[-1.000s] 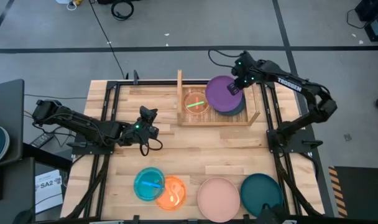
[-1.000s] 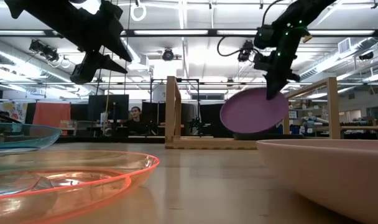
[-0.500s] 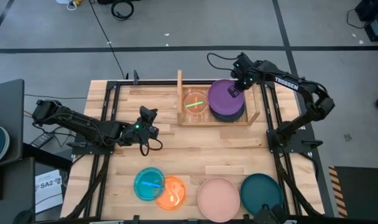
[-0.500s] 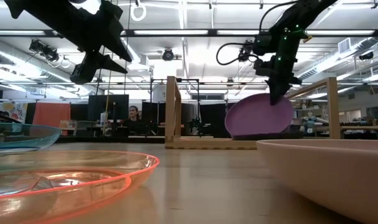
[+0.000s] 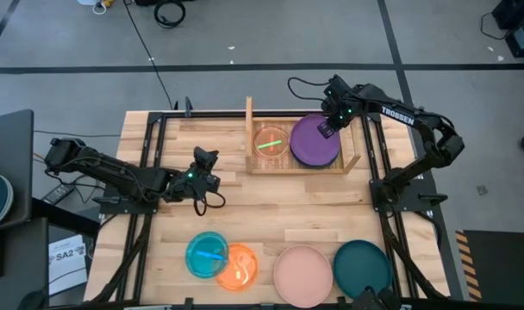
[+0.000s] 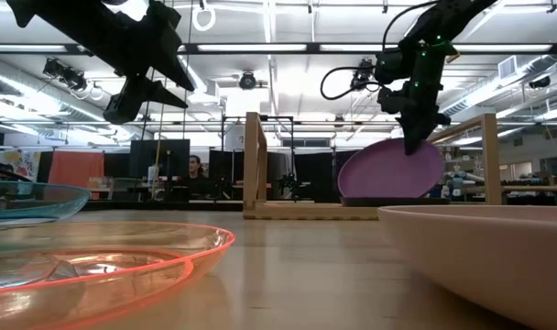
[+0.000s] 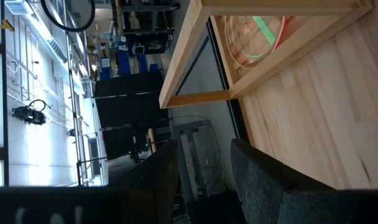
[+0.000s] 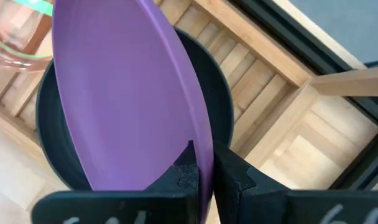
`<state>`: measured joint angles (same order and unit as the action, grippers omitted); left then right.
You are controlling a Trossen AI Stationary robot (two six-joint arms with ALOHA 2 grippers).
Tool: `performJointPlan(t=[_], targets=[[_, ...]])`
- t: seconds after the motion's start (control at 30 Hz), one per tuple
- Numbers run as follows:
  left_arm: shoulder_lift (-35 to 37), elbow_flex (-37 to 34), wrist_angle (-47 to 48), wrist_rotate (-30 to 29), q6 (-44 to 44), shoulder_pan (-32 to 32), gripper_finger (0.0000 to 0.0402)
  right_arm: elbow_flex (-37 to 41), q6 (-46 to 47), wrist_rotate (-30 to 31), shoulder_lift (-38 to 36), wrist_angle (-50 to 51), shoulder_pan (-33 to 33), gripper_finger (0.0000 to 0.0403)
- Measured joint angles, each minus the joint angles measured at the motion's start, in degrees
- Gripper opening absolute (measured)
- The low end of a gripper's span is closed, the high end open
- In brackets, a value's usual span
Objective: Place and stack plates onto a shelf
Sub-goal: Stack the large purple plate on top of the large black plate on the shelf
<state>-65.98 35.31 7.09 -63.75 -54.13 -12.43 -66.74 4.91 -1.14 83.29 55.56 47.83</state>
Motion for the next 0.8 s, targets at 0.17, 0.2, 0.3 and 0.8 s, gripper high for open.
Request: performJointPlan(t=[0.17,0.2,0.3,0.8], targets=[[0.00,0.00,0.00,0.00,0.00,0.00,0.0153,0.00,0.02,-0.44,0.00,-0.01,0.00,0.0032],[0.00,0.00,0.00,0.00,0.00,0.00,0.0153,-0.02,0.02,-0.44,0.00,-0.03,0.00,0.0032],[0.00,0.00,0.00,0.00,0.00,0.00,0.0153,0.00,0.04,-1.16,0.00,-0.01,0.00,0.0032],[-0.02,0.00,0.00,0.00,0.00,0.00,0.0153,-0.01,0.62,-4.68,0.00,-0.12,-0.02,0.0066]])
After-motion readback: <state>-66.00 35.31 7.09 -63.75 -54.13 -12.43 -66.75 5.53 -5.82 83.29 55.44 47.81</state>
